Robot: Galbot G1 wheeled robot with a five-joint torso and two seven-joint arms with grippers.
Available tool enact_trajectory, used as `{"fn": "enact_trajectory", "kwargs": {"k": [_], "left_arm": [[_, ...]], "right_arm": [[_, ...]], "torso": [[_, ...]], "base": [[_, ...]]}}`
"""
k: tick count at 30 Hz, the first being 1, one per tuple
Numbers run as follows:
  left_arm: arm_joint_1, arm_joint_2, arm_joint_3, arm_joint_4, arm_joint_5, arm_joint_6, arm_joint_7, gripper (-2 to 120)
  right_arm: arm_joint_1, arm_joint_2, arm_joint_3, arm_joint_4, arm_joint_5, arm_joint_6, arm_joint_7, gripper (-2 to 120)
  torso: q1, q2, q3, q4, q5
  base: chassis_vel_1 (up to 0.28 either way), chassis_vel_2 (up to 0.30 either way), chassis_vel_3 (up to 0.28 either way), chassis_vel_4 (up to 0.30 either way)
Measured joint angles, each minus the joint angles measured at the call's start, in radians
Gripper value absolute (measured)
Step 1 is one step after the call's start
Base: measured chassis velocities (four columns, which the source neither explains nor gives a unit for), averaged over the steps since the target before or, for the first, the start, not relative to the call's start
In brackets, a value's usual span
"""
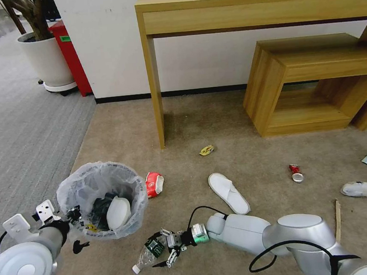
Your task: Pick up the trash bin and place the garbage on the floor into it.
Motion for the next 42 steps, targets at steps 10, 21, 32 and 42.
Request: {"fn": "enact_trajectory", "kwargs": {"k": [10, 21, 32, 42], "left_arm": [[-0.015, 0.003, -0.014, 0.065, -0.007, 0.0, 0.002, 0], [-0.028, -0.011, -0.008, 0.111, 0.0, 0.0, 0.007, 0], [-0.014, -0.013, -0.013, 0.092, 0.001, 0.0, 0.007, 0], [-0.01, -0.016, -0.018, 0.068, -0.001, 0.0, 0.007, 0]], "right_arm": [[-0.003, -0.009, 0.004, -0.015, -0.009, 0.001, -0.01, 97], [-0.021, -0.011, 0.031, -0.075, -0.037, 0.001, -0.031, 96], [-0.026, 0.002, 0.055, -0.125, -0.065, 0.001, -0.035, 96], [-0.026, 0.016, 0.064, -0.164, -0.094, 0.001, -0.034, 96]], "torso": [[0.0, 0.0, 0.0, 0.0, 0.0], [0.0, 0.0, 0.0, -0.0001, 0.0], [0.0, 0.0, 0.0, -0.0001, 0.0], [0.0, 0.0, 0.0, -0.0001, 0.0]], "base": [[0.0, 0.0, 0.0, 0.0], [0.0, 0.0, 0.0, 0.0], [0.0, 0.0, 0.0, 0.0], [0.0, 0.0, 0.0, 0.0]]}}
